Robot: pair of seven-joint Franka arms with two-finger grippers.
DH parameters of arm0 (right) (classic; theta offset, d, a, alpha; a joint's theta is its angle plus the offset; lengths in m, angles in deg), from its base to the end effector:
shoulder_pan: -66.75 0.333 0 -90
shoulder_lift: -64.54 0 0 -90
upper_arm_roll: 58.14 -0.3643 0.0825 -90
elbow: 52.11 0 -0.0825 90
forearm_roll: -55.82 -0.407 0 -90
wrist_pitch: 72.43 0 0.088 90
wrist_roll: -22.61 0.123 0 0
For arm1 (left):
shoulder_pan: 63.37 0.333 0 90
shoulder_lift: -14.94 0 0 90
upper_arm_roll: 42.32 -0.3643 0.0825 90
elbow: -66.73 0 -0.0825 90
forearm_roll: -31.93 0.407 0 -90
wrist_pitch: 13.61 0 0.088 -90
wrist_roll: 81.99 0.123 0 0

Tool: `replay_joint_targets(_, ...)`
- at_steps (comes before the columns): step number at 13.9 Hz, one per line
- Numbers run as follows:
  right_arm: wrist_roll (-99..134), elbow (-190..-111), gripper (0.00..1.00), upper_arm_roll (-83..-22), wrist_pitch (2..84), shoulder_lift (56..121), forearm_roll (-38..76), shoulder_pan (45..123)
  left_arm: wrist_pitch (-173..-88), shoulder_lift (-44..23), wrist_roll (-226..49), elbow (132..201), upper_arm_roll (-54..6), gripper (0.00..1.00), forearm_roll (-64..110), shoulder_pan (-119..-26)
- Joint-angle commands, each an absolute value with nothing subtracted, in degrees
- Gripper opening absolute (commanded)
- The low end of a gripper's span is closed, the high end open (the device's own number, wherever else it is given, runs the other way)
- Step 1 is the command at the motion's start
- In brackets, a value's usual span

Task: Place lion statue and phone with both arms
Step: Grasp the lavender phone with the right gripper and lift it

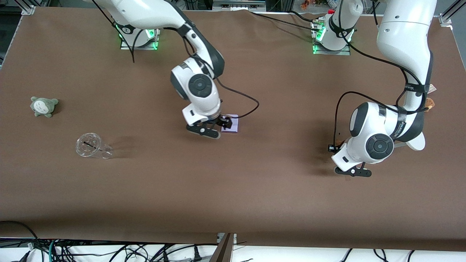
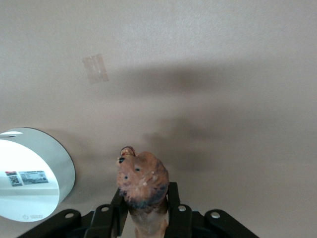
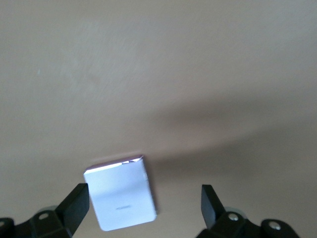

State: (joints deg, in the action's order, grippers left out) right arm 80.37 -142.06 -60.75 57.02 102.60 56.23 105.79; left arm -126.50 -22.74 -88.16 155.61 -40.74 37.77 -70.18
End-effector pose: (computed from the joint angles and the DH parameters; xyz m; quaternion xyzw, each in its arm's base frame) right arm 0.5657 0.4957 0.2630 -0.9896 0.1429 0.0002 0.0171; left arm 0.7146 -0.0944 0.2547 -0.9914 0.0426 0.1132 0.0503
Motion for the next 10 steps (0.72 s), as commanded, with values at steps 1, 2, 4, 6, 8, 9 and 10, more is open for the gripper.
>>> replay_joint_targets(1,83.9,-140.7,1.00,-60.2,59.5,105.4,56.4,108.8,-127.2,-23.2,-87.2,156.4,-40.0,0.06,38.9,-68.1)
replay_joint_targets(2,84.0,-140.7,1.00,-60.2,60.0,106.4,56.4,109.5,-127.2,-23.2,-87.2,156.5,-39.9,0.06,38.3,-67.6)
replay_joint_targets(4,84.4,-140.7,1.00,-60.2,61.1,107.7,56.4,110.6,-127.1,-24.3,-87.3,156.7,-39.4,0.06,38.1,-67.9)
replay_joint_targets(6,84.6,-140.7,1.00,-60.2,61.2,108.6,56.5,111.1,-127.4,-25.4,-87.0,156.7,-39.3,0.06,38.6,-66.6)
replay_joint_targets(8,83.7,-140.7,1.00,-60.2,61.3,109.0,56.9,111.5,-128.1,-25.6,-86.7,156.9,-39.3,0.06,38.3,-66.4)
replay_joint_targets(9,83.5,-140.7,1.00,-60.2,61.3,109.2,57.0,111.6,-128.3,-25.7,-86.7,156.9,-39.3,0.06,38.3,-66.3)
replay_joint_targets(10,82.7,-140.7,1.00,-60.2,61.3,109.2,57.0,111.6,-128.4,-26.4,-86.5,156.9,-39.3,0.06,38.3,-66.2)
